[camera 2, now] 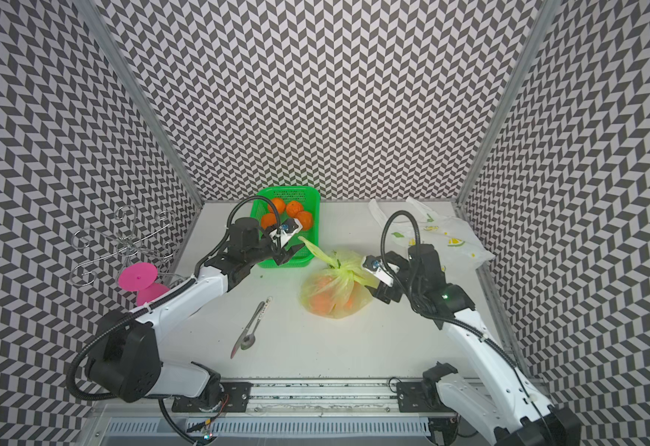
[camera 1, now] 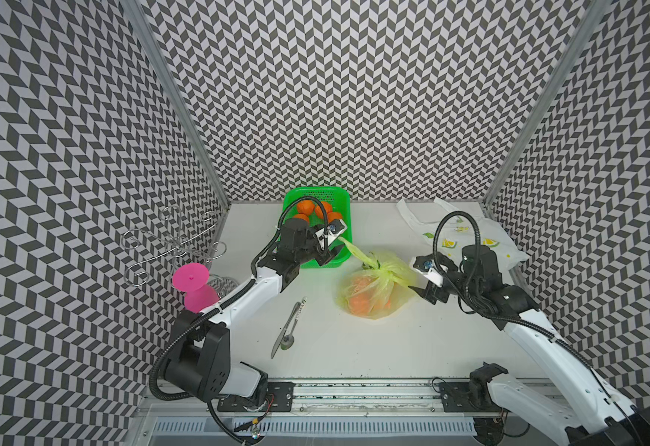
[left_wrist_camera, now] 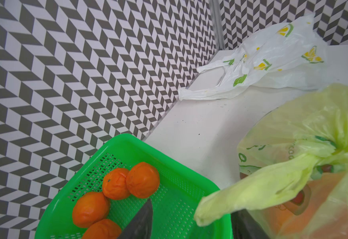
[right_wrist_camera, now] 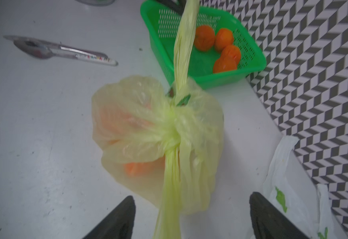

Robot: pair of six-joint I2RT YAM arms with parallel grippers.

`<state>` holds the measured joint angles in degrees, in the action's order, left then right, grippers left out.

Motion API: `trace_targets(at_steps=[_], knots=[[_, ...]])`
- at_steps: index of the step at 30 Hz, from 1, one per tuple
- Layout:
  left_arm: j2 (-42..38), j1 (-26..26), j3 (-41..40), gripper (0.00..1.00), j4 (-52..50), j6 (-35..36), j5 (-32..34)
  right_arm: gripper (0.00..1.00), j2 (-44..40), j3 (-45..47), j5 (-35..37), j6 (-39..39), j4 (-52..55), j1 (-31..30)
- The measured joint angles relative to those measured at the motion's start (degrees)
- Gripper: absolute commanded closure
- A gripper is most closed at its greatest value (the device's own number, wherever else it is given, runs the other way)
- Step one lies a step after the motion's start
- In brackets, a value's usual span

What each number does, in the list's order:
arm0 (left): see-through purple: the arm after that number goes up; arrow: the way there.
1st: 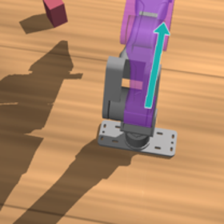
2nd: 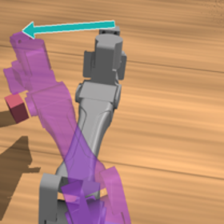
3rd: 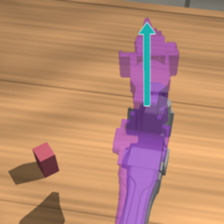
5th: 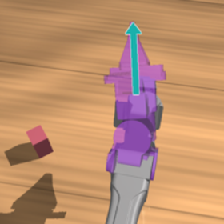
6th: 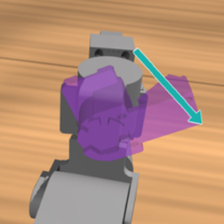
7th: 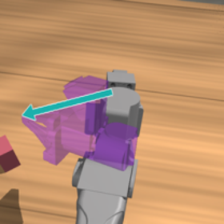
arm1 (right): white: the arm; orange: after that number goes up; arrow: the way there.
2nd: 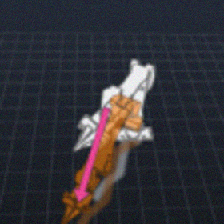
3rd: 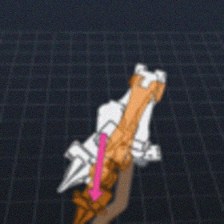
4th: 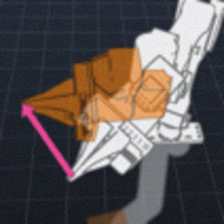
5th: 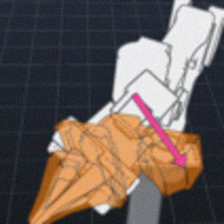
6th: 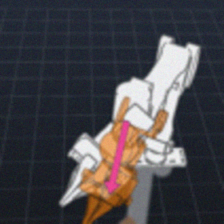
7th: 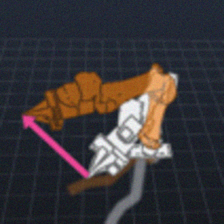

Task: Place the oranges into plastic bags & tie knots
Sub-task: Tie the plastic bag at the center of the board, then move the plastic bag to the center of the board.

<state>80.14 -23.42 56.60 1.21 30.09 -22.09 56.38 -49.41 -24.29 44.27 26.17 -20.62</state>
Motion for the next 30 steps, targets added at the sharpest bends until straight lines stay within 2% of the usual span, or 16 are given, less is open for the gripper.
trace_targets(at_steps=[2,5,8,9,12,15,19,23,27,30], knots=[[-2.19,0.26,0.00,0.16,-1.62,-0.74,-1.09,0.00,3.56,-2.62,-0.11,-0.96,-3.45,-3.63],[-5.75,0.83,-0.24,0.15,-3.04,-1.95,-1.90,0.00,10.86,-4.37,-0.02,-1.53,-8.22,-8.26],[-8.92,1.60,-0.94,0.15,-3.19,-2.95,-1.92,0.03,18.62,-4.42,0.50,-1.70,-9.70,-9.97],[-9.84,1.86,-1.40,0.15,-3.15,-3.17,-1.92,0.09,20.87,-4.46,1.05,-1.66,-9.79,-10.03],[-11.30,2.36,-2.78,0.15,-3.17,-3.85,-1.90,0.38,26.38,-5.70,4.63,-2.08,-9.14,-9.99],[-11.34,2.51,-3.45,0.15,-3.48,-4.22,-1.84,0.53,28.61,-7.10,9.77,-3.69,-9.53,-9.35],[-11.43,2.56,-3.61,0.15,-3.87,-4.28,-1.66,0.59,28.79,-9.46,16.37,-6.51,-9.86,-5.46],[-12.68,2.56,-4.81,0.15,-3.85,-4.48,-1.53,0.64,31.76,-15.80,20.72,-10.56,-11.61,-0.70],[-13.03,2.56,-4.96,0.15,-3.87,-4.66,-1.20,0.68,41.16,-27.08,23.12,-14.99,-14.08,0.39],[-13.20,2.56,-4.96,0.15,-3.91,-4.70,-1.09,0.63,50.77,-38.71,23.52,-17.64,-13.75,0.24]])
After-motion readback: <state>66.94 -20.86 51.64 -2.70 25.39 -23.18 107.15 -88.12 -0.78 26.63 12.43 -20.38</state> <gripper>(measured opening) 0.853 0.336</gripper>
